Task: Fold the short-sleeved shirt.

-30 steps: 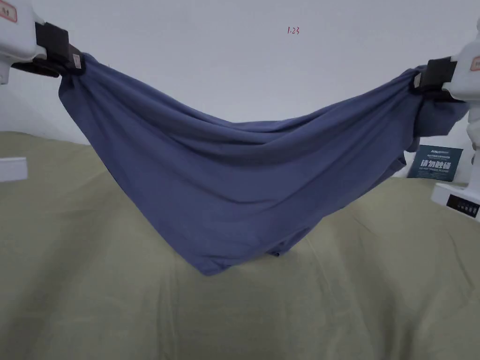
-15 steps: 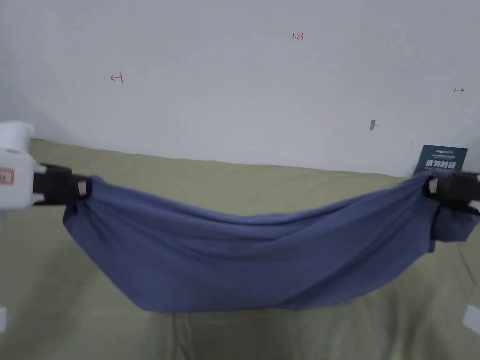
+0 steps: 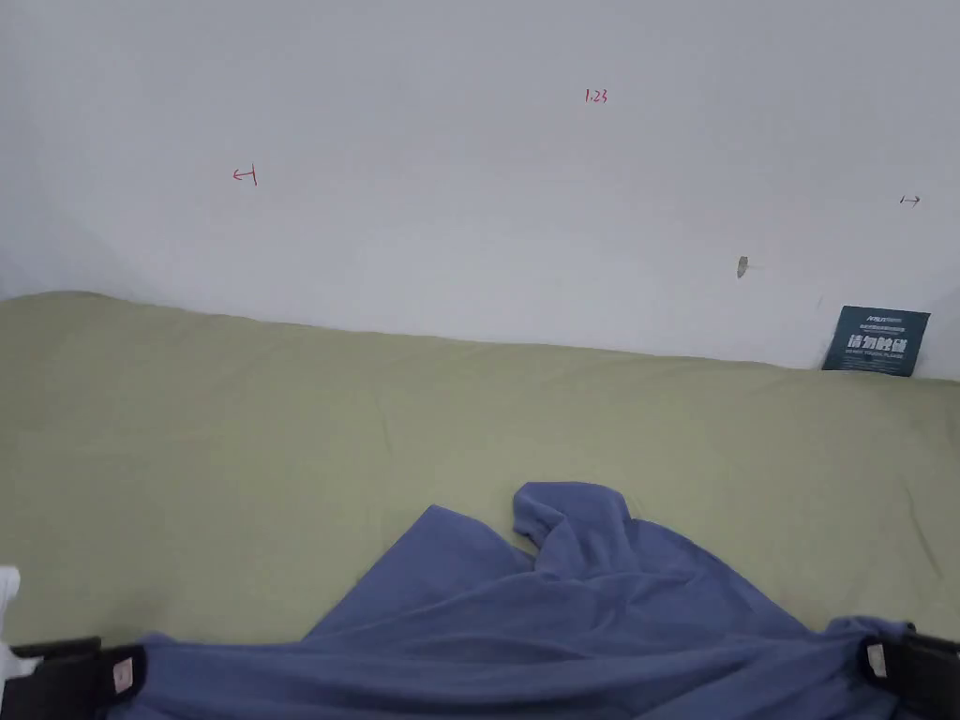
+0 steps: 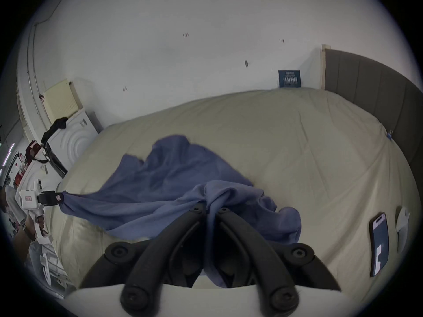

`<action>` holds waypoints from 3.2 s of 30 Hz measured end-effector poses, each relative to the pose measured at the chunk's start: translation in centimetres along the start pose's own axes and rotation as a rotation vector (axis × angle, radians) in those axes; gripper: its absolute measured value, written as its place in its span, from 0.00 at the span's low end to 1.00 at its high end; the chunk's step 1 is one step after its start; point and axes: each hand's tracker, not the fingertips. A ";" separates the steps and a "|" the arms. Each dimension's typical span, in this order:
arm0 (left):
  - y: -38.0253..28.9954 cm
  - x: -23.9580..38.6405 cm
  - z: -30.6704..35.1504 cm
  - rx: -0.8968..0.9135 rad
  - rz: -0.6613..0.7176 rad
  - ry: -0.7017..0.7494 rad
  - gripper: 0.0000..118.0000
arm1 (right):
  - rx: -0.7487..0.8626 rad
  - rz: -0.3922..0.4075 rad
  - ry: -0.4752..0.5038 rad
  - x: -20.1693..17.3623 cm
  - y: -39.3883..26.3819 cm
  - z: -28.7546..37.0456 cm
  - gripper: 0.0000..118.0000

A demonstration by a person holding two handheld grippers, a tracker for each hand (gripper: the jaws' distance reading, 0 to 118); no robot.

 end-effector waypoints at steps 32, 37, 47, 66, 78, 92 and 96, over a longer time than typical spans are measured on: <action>-8.4 16.6 9.7 0.397 -0.168 0.255 0.03 | 0.277 0.097 -0.170 -14.4 -9.7 14.6 0.09; -15.3 19.7 10.7 0.330 -0.227 0.308 0.00 | 0.219 0.213 -0.173 -18.6 -16.9 16.1 0.01; -20.0 18.7 9.5 0.194 -0.208 0.334 0.01 | 0.117 0.177 -0.071 -21.4 -21.3 15.7 0.01; -8.9 5.2 -4.2 -0.018 -0.163 0.360 0.07 | 0.141 0.142 -0.072 -17.0 -13.5 11.9 0.01; -8.1 5.0 -4.1 -0.027 -0.106 0.362 0.07 | -0.043 0.241 0.063 -10.9 12.9 -9.2 0.70; -8.7 4.9 -5.2 -0.046 -0.137 0.392 0.07 | -0.502 0.489 0.124 -6.8 14.2 -30.1 0.62; -8.4 5.4 -5.3 -0.058 -0.163 0.398 0.07 | -0.481 0.479 0.115 -7.2 14.4 -29.6 0.01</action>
